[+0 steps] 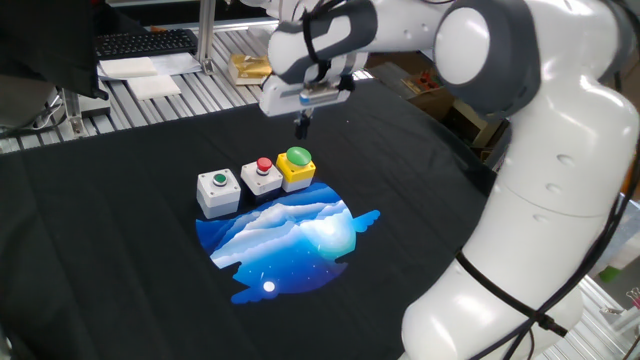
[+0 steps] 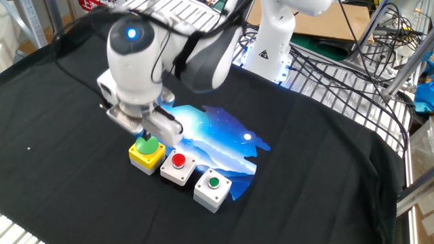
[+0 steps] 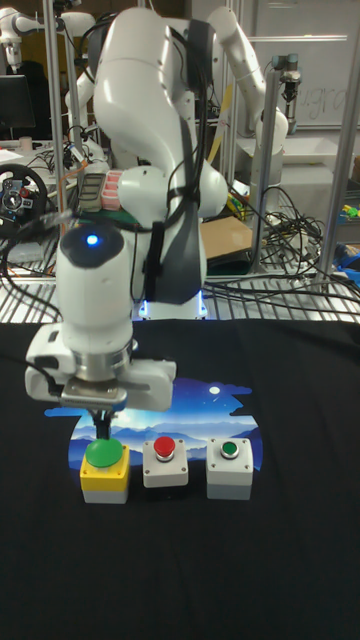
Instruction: Press three buttons from left to right in sequence
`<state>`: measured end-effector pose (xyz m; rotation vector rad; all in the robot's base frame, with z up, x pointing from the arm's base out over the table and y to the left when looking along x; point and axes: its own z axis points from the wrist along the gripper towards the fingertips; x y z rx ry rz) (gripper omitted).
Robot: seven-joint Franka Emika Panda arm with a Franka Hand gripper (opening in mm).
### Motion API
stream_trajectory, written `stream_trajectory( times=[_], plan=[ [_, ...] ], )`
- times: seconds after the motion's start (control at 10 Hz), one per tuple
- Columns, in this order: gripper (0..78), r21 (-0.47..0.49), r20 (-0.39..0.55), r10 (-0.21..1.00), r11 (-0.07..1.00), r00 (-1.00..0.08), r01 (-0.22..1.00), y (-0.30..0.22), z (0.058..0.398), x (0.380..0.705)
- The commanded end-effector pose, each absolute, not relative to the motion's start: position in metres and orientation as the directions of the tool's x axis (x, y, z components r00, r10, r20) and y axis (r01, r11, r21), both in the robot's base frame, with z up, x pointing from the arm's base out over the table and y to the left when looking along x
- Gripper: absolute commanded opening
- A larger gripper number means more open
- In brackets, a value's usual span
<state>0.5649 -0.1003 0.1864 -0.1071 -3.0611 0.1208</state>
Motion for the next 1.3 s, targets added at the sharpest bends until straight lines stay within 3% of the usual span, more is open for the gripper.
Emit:
stream_trajectory(
  times=[0.1, 1.3],
  plan=[
    [0.0, -0.02, 0.079, 0.051, 0.999, -0.996, 0.05, -0.1064, 0.1588, 0.5674],
    [0.0, -0.001, 0.053, 0.034, 0.999, -0.998, 0.034, -0.1062, 0.1499, 0.5683]
  ],
)
